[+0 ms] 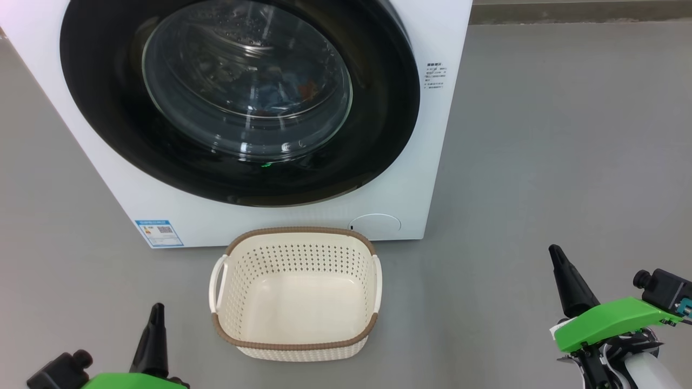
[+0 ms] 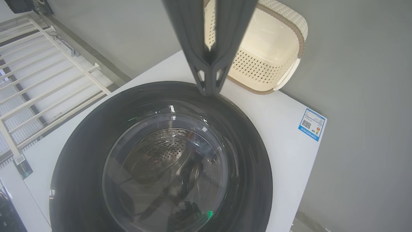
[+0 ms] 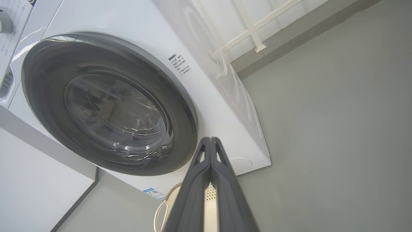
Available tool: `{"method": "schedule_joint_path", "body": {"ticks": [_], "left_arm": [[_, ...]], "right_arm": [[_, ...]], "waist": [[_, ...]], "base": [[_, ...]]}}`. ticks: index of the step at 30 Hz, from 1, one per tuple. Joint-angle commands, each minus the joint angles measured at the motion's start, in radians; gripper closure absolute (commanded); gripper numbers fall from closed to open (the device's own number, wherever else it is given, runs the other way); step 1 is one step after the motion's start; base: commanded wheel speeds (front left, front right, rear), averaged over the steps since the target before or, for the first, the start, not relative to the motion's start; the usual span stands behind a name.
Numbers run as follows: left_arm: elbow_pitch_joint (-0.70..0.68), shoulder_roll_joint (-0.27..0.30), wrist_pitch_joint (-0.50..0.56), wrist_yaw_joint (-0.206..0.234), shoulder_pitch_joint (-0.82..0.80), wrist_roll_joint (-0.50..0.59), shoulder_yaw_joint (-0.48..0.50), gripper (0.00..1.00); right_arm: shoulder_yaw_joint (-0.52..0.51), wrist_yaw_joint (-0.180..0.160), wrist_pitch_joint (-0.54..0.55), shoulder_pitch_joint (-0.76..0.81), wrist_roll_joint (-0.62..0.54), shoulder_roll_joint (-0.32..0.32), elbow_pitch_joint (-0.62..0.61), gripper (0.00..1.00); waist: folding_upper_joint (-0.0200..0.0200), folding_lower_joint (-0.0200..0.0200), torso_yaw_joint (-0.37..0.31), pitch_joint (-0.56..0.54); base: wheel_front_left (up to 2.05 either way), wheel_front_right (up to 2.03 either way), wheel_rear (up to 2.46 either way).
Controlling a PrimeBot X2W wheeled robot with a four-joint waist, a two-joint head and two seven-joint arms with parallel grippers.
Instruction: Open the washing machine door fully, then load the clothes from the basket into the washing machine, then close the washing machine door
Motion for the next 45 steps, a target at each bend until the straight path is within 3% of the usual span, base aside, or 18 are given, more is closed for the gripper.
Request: {"method": "schedule_joint_path", "body": {"ticks": [1, 45], "left_arm": [[-0.033, 0.009, 0.008, -0.008, -0.027, -0.031, 0.025, 1.00], [-0.051, -0.045, 0.129, -0.026, -0.032, -0.380, 0.125, 1.00]], "right_arm": [[-0.014, -0.001, 0.006, -0.013, 0.032, -0.008, -0.032, 1.00], [-0.143, -0.002, 0.132, 0.019, 0.390, 0.074, -0.078, 1.00]], "waist": [[0.0000, 0.0000, 0.000, 0.000], [0.0000, 0.0000, 0.003, -0.011]], "base": [[0.00, 0.00, 0.00], [0.00, 0.00, 0.00]]}}
